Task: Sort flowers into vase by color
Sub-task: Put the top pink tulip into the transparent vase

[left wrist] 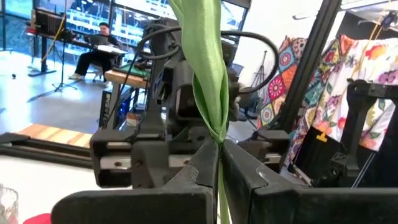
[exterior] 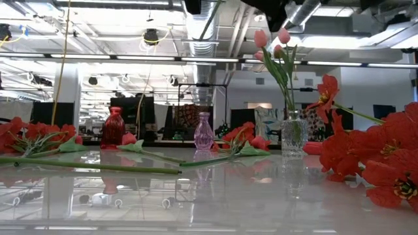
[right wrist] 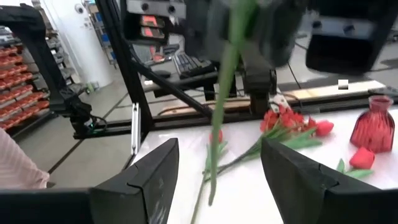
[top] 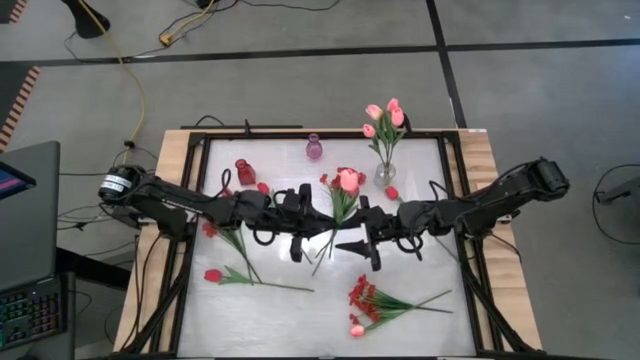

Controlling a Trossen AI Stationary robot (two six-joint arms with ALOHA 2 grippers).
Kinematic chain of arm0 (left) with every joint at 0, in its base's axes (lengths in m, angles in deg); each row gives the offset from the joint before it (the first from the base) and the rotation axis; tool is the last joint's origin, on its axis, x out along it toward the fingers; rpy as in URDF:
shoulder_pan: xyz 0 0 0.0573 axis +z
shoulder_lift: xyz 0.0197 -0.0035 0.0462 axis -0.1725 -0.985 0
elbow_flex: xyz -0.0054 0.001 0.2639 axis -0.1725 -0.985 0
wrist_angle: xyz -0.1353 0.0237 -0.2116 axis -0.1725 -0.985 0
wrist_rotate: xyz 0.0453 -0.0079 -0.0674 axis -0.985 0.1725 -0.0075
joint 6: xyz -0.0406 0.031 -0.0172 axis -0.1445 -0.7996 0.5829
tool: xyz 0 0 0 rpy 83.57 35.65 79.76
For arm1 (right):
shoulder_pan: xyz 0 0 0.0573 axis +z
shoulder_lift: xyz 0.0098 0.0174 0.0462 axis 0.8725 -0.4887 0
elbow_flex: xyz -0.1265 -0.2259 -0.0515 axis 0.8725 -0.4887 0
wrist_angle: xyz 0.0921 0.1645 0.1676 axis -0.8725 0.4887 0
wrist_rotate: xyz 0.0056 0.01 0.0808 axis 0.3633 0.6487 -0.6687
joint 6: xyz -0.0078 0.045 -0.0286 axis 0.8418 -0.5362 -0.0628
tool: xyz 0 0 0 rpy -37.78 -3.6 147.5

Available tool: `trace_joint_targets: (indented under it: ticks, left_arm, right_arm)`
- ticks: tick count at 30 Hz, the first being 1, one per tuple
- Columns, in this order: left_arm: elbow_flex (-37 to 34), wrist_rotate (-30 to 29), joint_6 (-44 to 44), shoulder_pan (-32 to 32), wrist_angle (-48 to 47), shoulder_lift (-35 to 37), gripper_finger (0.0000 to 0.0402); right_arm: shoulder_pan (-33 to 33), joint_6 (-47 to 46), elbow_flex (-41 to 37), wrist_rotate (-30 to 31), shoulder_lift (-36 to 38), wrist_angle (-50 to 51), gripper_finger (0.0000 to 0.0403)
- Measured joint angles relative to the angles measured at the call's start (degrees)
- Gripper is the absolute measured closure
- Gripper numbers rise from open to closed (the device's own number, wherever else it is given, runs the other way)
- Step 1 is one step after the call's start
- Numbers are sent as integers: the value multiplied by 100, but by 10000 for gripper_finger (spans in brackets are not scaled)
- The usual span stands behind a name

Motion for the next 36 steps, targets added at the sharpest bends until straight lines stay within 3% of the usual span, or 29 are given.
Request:
trace_joint_targets:
  ticks: [14,22,28,36]
  left_arm:
    - [2,44,6,19,-54,0,401]
    - [2,-229,-1,21,-57,0,401]
    - [2,-254,-1,21,-57,-2,401]
    - [2,-244,-64,23,-46,-2,400]
  right_arm:
    - [-13,128,96,4,-33,-36,148]
    - [-12,237,96,25,-33,-266,162]
    - [-45,277,96,211,-33,-444,222]
    - [-125,275,96,214,-33,-326,360]
